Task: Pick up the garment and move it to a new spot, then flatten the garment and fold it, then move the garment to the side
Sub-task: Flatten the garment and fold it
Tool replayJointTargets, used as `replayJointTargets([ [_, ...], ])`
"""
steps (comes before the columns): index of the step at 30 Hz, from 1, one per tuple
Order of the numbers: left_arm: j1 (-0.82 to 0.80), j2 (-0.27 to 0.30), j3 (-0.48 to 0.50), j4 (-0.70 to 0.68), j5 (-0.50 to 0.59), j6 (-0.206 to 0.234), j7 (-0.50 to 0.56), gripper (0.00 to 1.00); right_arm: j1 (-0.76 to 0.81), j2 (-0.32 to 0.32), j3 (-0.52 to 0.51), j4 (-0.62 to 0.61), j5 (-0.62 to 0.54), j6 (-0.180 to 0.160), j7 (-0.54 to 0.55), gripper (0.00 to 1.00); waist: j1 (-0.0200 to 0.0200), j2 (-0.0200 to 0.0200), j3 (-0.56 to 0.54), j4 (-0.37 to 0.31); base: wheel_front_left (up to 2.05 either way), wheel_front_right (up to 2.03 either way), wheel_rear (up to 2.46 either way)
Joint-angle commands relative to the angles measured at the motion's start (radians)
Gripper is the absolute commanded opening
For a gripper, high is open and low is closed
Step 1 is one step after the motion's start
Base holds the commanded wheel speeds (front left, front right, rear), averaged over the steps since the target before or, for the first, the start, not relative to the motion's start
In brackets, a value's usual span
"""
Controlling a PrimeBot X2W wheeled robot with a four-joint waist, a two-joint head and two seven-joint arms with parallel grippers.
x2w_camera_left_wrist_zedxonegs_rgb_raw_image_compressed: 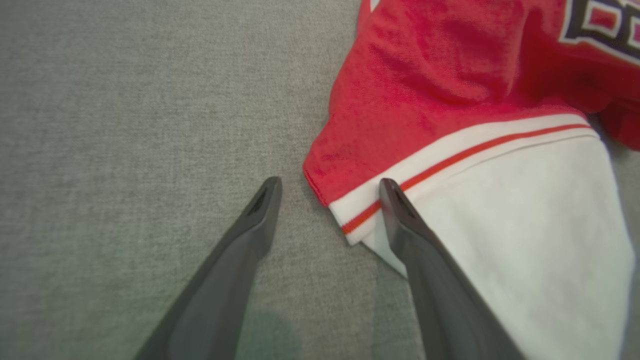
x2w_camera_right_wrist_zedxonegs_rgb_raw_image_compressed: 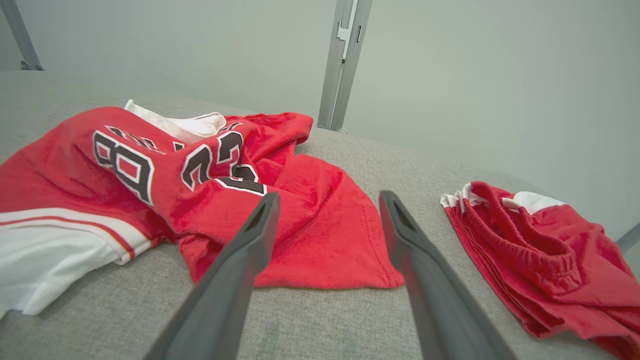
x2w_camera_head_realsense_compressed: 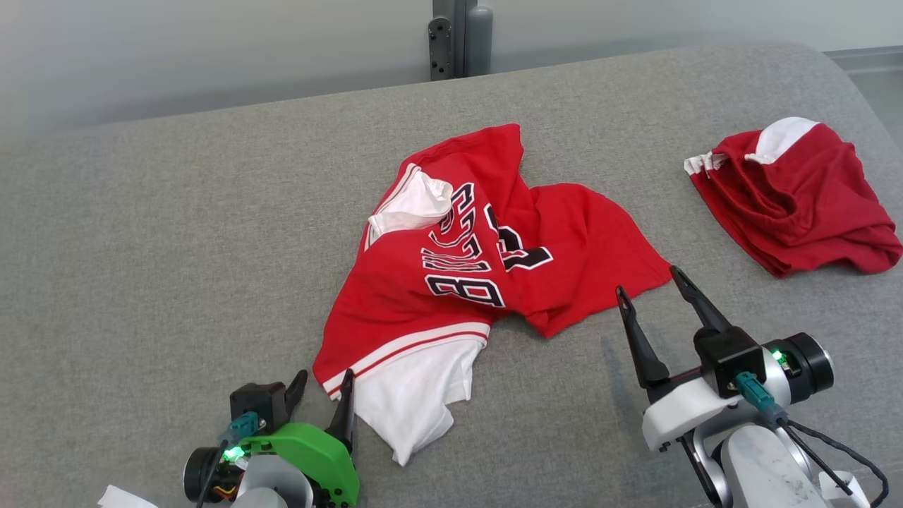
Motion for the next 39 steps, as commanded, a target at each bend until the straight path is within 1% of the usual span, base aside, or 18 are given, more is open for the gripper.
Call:
replayJointTargets([
  [1, -0.020, -0.002, 0.000, 0.021, -0.002, -0.007, -0.012, 0.32, 0.017, 0.003, -0.012, -0.016, -0.004, 0.000, 0.000, 1.00, 0.0000, -0.0001, 0.010, -0.013, 0.00, 0.00, 0.00],
  [2, -0.025, -0.003, 0.000, 0.033, -0.004, -0.009, -0.020, 0.06, 0.021, 0.004, -0.021, -0.024, -0.004, 0.000, 0.000, 1.00, 0.0000, -0.0001, 0.011, -0.015, 0.00, 0.00, 0.00],
  [3, -0.031, -0.004, -0.001, 0.044, -0.007, -0.010, -0.029, 0.00, 0.023, 0.005, -0.028, -0.032, -0.006, 0.000, 0.000, 1.00, 0.0000, -0.0001, 0.013, -0.017, 0.00, 0.00, 0.00],
  [5, -0.049, -0.002, 0.004, 0.056, -0.003, -0.008, -0.056, 0.00, 0.029, 0.008, -0.044, -0.047, -0.007, 0.000, 0.000, 1.00, 0.0000, -0.0001, 0.017, -0.021, 0.00, 0.00, 0.00],
  [12, -0.118, 0.046, 0.047, 0.080, 0.005, 0.018, -0.105, 0.00, 0.038, 0.010, -0.096, -0.078, -0.009, 0.000, 0.000, 1.00, 0.0000, -0.0001, 0.030, -0.034, 0.00, 0.00, 0.00],
  [18, -0.195, 0.090, 0.058, 0.130, 0.018, 0.014, -0.112, 0.00, 0.030, 0.012, -0.107, -0.089, 0.002, 0.000, 0.000, 1.00, 0.0000, -0.0001, 0.046, -0.050, 0.00, 0.00, 0.00],
  [23, -0.258, 0.117, 0.052, 0.181, 0.030, 0.003, -0.120, 0.00, 0.020, 0.011, -0.117, -0.091, 0.027, 0.000, 0.000, 1.00, 0.0000, -0.0001, 0.049, -0.059, 0.00, 0.00, 0.00],
  [28, -0.292, 0.120, 0.051, 0.202, 0.038, -0.009, -0.126, 0.00, 0.029, 0.012, -0.139, -0.086, 0.043, 0.000, 0.000, 1.00, 0.0000, -0.0001, 0.035, -0.056, 0.00, 0.00, 0.00],
  [29, -0.292, 0.118, 0.052, 0.203, 0.037, -0.010, -0.128, 0.32, 0.032, 0.012, -0.141, -0.083, 0.045, 0.000, 0.000, 1.00, 0.0000, -0.0001, 0.031, -0.056, 0.00, 0.00, 0.00],
  [30, -0.289, 0.114, 0.053, 0.201, 0.034, -0.015, -0.129, 0.78, 0.036, 0.012, -0.142, -0.081, 0.046, 0.000, 0.000, 1.00, 0.0000, -0.0001, 0.027, -0.054, 0.00, 0.00, 0.00],
  [31, -0.281, 0.108, 0.055, 0.198, 0.028, -0.019, -0.130, 1.00, 0.039, 0.012, -0.144, -0.078, 0.047, 0.000, 0.000, 1.00, 0.0000, -0.0001, 0.023, -0.053, 0.00, 0.00, 0.00],
  [36, -0.218, 0.093, 0.073, 0.154, 0.008, -0.034, -0.130, 1.00, 0.055, 0.012, -0.160, -0.074, 0.054, 0.000, 0.000, 1.00, 0.0000, -0.0001, 0.002, -0.039, 0.00, 0.00, 0.00],
  [39, -0.165, 0.086, 0.097, 0.092, 0.004, -0.026, -0.130, 1.00, 0.063, 0.012, -0.177, -0.082, 0.065, 0.000, 0.000, 1.00, 0.0000, -0.0001, -0.010, -0.025, 0.00, 0.00, 0.00],
])
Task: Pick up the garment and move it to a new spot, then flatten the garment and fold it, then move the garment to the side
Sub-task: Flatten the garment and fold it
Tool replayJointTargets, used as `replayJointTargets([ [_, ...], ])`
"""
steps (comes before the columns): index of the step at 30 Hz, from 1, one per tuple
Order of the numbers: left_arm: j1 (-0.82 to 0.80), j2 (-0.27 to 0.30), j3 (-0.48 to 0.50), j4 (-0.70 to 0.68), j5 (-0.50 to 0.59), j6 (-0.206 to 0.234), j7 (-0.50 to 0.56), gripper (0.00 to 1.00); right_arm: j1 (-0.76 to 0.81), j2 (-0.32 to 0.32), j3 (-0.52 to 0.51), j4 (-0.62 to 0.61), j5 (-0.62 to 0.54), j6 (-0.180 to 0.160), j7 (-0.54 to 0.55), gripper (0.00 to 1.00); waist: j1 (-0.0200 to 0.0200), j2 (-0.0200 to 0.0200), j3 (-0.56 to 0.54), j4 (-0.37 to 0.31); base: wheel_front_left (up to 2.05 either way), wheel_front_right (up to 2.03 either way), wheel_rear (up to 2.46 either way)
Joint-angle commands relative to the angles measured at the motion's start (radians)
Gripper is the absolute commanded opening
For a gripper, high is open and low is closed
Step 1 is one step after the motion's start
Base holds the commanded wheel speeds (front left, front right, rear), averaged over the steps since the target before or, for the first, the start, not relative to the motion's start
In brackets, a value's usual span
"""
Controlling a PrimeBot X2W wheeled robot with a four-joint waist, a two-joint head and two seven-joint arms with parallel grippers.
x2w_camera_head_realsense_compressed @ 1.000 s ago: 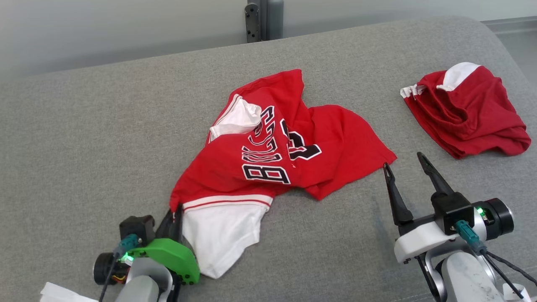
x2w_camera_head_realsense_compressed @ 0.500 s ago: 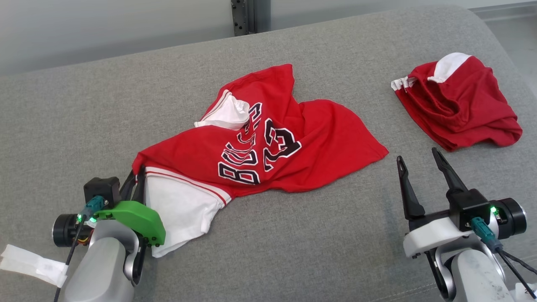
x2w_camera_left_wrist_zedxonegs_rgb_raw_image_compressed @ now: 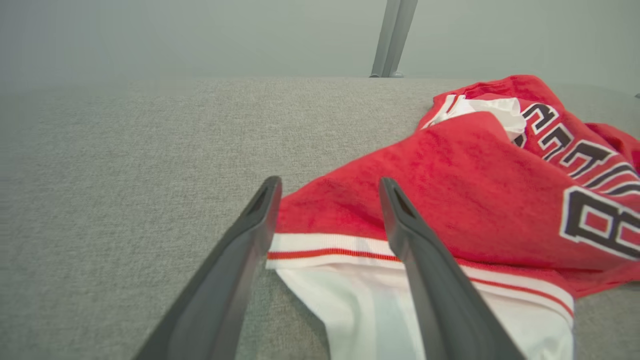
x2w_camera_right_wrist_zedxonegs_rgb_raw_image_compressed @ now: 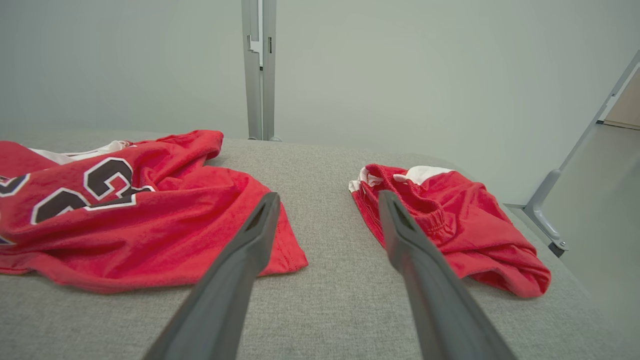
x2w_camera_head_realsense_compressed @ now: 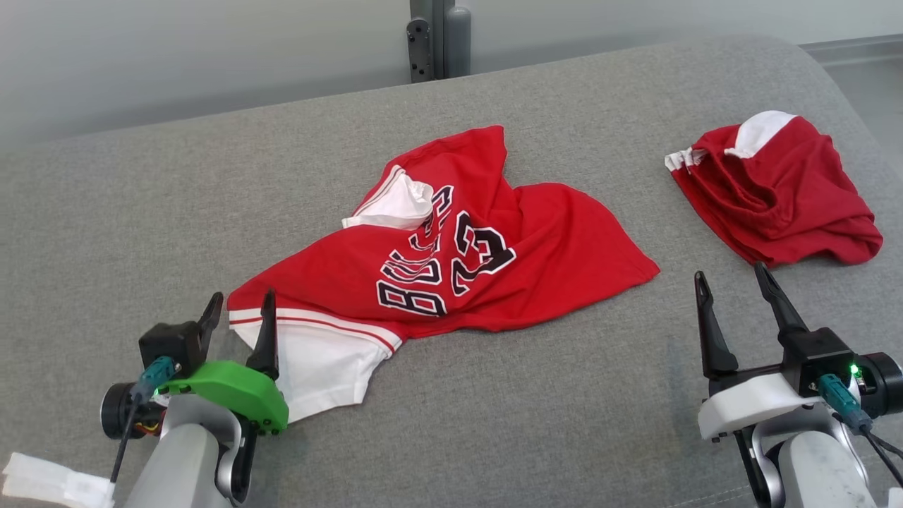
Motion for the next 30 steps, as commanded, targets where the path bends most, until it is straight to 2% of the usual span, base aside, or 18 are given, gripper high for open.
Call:
replayJointTargets([
  [1, 0.036, -0.003, 0.016, -0.035, -0.009, 0.005, -0.004, 1.00, 0.016, -0.001, -0.010, -0.006, 0.011, 0.000, 0.000, 1.00, 0.0000, 0.0000, -0.015, 0.016, 0.00, 0.00, 0.00],
  [8, 0.178, -0.025, 0.085, -0.240, 0.007, 0.025, -0.004, 1.00, 0.032, -0.001, -0.044, -0.018, 0.039, 0.000, 0.000, 1.00, 0.0000, 0.0000, -0.055, 0.053, 0.00, 0.00, 0.00],
  [17, 0.352, -0.070, 0.127, -0.453, 0.026, 0.046, -0.004, 1.00, 0.048, -0.001, -0.044, -0.029, 0.079, 0.000, 0.000, 1.00, 0.0000, 0.0000, -0.107, 0.083, 0.00, 0.00, 0.00],
  [30, 0.449, -0.101, 0.114, -0.554, 0.040, 0.068, -0.003, 1.00, 0.055, -0.001, 0.036, 0.001, 0.135, 0.000, 0.000, 1.00, 0.0000, 0.0000, -0.148, 0.093, 0.00, 0.00, 0.00],
])
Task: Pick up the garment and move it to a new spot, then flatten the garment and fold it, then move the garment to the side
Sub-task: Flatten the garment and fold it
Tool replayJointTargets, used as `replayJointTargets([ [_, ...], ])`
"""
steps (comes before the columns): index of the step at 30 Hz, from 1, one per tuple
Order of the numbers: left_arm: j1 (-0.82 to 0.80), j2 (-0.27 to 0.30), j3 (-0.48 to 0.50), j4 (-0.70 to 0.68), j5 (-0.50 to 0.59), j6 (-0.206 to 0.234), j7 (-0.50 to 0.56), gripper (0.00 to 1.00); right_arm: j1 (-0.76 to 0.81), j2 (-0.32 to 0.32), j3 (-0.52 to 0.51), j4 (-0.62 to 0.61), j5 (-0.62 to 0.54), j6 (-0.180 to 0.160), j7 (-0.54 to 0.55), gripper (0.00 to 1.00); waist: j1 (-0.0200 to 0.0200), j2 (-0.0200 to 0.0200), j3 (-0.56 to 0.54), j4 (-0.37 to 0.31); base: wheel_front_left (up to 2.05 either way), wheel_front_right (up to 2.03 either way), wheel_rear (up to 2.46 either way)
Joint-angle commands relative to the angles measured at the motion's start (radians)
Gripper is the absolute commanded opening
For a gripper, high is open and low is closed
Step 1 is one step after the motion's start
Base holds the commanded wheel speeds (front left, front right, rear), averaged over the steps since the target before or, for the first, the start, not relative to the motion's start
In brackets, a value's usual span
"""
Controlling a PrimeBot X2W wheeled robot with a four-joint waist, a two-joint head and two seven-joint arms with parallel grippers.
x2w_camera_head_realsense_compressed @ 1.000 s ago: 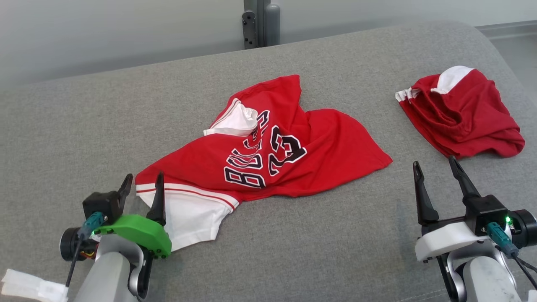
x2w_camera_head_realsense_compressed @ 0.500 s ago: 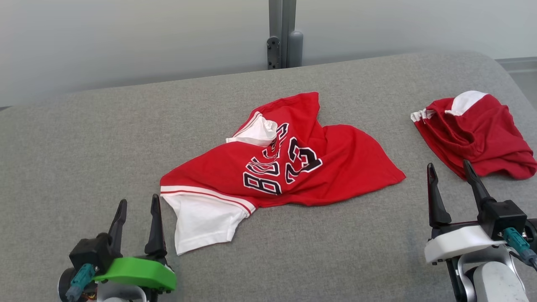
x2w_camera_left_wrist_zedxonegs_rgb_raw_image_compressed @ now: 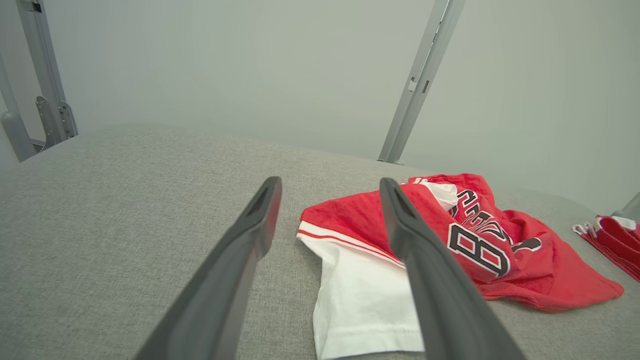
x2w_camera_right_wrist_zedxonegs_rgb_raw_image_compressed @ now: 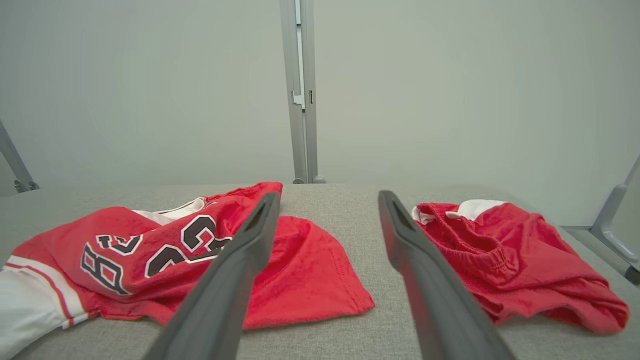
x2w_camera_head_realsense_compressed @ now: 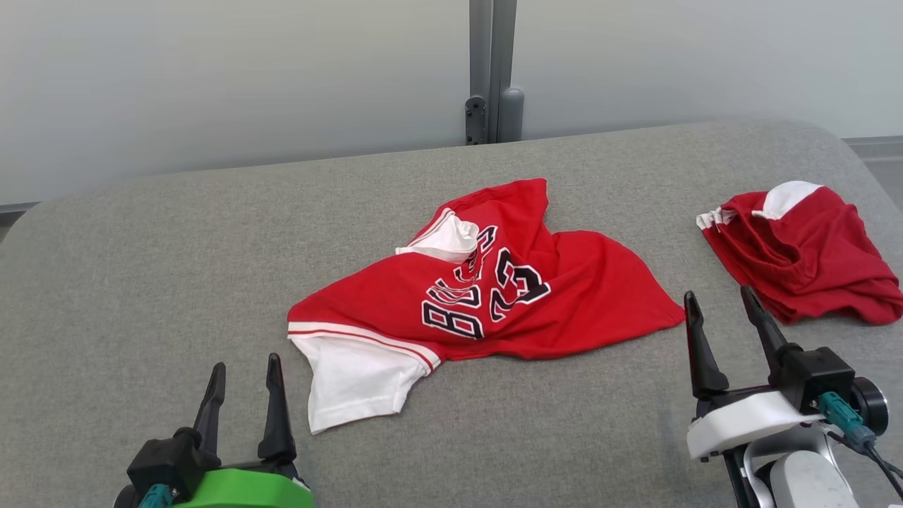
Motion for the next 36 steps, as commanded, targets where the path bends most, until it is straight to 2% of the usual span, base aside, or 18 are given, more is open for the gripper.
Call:
replayJointTargets([
  [1, 0.014, -0.003, -0.001, -0.005, 0.004, 0.005, 0.000, 1.00, 0.009, -0.001, 0.010, 0.006, 0.008, 0.000, 0.000, 1.00, 0.0000, 0.0000, -0.001, 0.000, 0.00, 0.00, 0.00],
  [12, 0.012, -0.008, -0.007, -0.002, 0.008, -0.003, 0.000, 1.00, -0.005, -0.002, 0.041, 0.015, 0.018, 0.000, 0.000, 1.00, 0.0000, 0.0000, -0.002, 0.004, 0.00, 0.00, 0.00],
  [17, 0.019, -0.008, -0.019, 0.041, -0.003, -0.001, 0.025, 1.00, -0.007, -0.002, 0.037, 0.017, 0.018, 0.000, 0.000, 1.00, 0.0000, 0.0000, 0.002, 0.006, 0.00, 0.00, 0.00],
  [26, -0.066, -0.012, -0.039, 0.232, -0.074, 0.014, 0.157, 1.00, -0.019, -0.002, 0.044, 0.018, 0.020, 0.000, 0.000, 1.00, 0.0000, 0.0000, 0.028, -0.002, 0.00, 0.00, 0.00],
  [36, -0.182, -0.014, -0.072, 0.427, -0.097, 0.016, 0.156, 1.00, -0.037, -0.002, 0.046, 0.020, 0.006, 0.000, 0.000, 1.00, 0.0000, 0.0000, 0.072, -0.045, 0.00, 0.00, 0.00],
])
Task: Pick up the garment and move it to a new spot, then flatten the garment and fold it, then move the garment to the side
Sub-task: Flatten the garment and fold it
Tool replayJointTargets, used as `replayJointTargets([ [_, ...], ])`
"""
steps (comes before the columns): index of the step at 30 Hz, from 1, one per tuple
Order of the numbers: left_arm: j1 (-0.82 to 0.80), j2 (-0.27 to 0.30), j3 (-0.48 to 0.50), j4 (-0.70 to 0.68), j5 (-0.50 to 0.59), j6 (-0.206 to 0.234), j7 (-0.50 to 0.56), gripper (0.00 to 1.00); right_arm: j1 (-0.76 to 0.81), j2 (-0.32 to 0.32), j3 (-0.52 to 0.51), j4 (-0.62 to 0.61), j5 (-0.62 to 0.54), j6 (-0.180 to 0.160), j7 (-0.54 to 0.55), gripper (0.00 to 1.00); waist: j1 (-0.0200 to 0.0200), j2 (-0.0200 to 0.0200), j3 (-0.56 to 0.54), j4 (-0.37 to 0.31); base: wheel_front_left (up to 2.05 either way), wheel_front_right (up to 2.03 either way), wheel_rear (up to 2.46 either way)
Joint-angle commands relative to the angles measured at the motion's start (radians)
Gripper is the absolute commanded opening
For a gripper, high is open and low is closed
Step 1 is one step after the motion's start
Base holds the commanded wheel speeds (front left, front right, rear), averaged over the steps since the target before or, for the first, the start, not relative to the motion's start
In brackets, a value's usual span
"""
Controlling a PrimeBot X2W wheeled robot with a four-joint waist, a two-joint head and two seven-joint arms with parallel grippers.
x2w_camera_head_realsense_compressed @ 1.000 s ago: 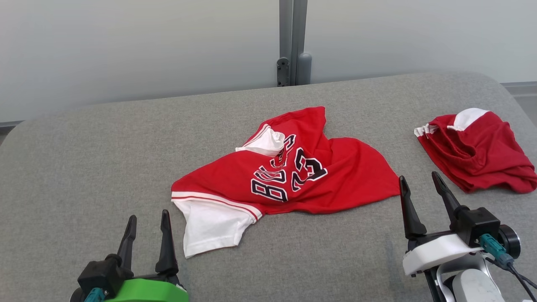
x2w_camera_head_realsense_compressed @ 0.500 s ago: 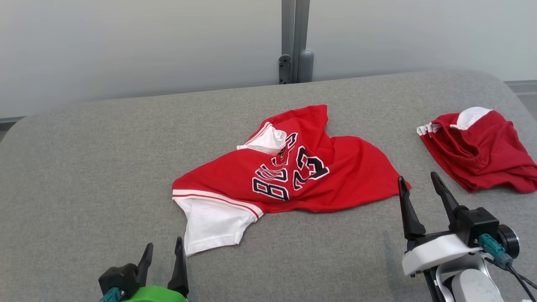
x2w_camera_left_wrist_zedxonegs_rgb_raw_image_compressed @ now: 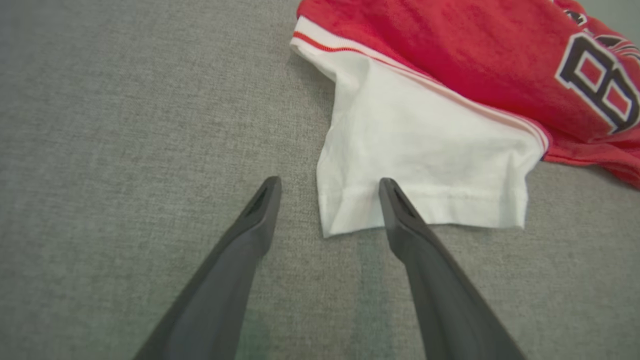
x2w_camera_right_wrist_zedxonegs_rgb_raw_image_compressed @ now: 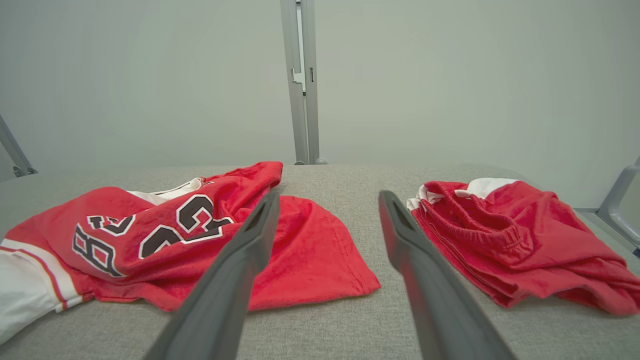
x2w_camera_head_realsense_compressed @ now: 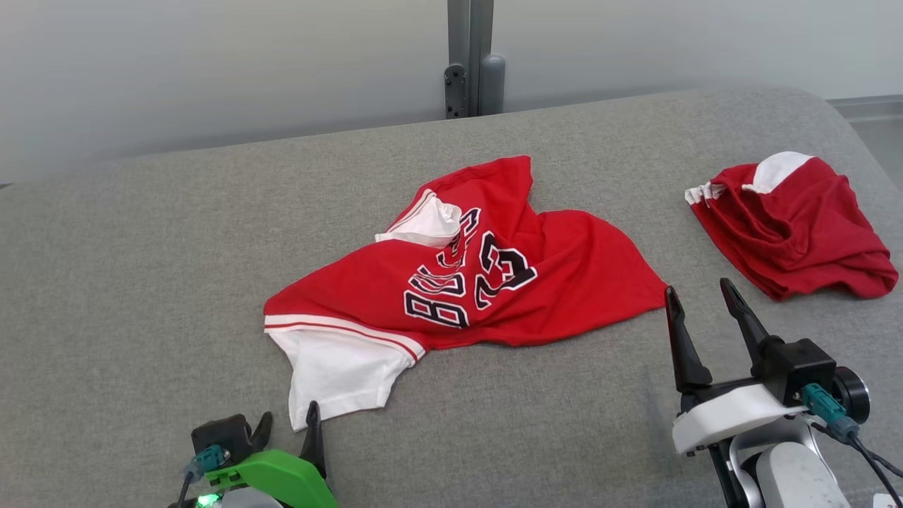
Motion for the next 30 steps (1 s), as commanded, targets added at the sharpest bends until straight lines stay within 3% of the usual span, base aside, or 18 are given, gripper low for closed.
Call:
replayJointTargets([
  [1, -0.018, 0.001, -0.003, 0.019, -0.013, 0.001, -0.005, 1.00, -0.011, -0.002, -0.005, 0.000, -0.005, 0.000, 0.000, 1.00, 0.0000, 0.0000, 0.012, -0.013, 0.00, 0.00, 0.00],
  [6, -0.038, 0.001, -0.015, 0.081, -0.022, 0.000, -0.017, 0.99, -0.011, -0.002, -0.008, 0.001, -0.006, 0.000, 0.000, 1.00, 0.0000, 0.0000, 0.016, -0.021, 0.00, 0.00, 0.00],
  [8, -0.046, 0.000, -0.023, 0.103, -0.029, -0.004, -0.022, 0.56, -0.010, -0.002, -0.009, 0.003, -0.008, 0.000, 0.000, 1.00, 0.0000, 0.0000, 0.016, -0.022, 0.00, 0.00, 0.00],
  [9, -0.050, 0.000, -0.028, 0.112, -0.031, -0.007, -0.022, 0.43, -0.009, -0.002, -0.011, 0.006, -0.009, 0.000, 0.000, 1.00, 0.0000, 0.0000, 0.015, -0.022, 0.00, 0.00, 0.00],
  [11, -0.060, -0.001, -0.040, 0.124, -0.035, -0.013, -0.029, 0.00, -0.007, -0.002, -0.021, 0.021, -0.013, 0.000, 0.000, 1.00, 0.0000, 0.0000, 0.014, -0.020, 0.00, 0.00, 0.00],
  [18, -0.079, 0.001, -0.069, 0.105, -0.073, -0.031, -0.088, 0.00, -0.046, -0.002, -0.103, 0.153, -0.037, 0.000, 0.000, 1.00, 0.0000, 0.0000, 0.011, 0.013, 0.00, 0.00, 0.00],
  [30, -0.019, 0.027, -0.026, -0.116, -0.065, 0.008, -0.146, 0.00, -0.240, -0.002, -0.215, 0.483, -0.068, 0.000, 0.066, 1.00, 0.0000, 0.0000, 0.047, 0.111, 0.00, 0.00, 0.00],
])
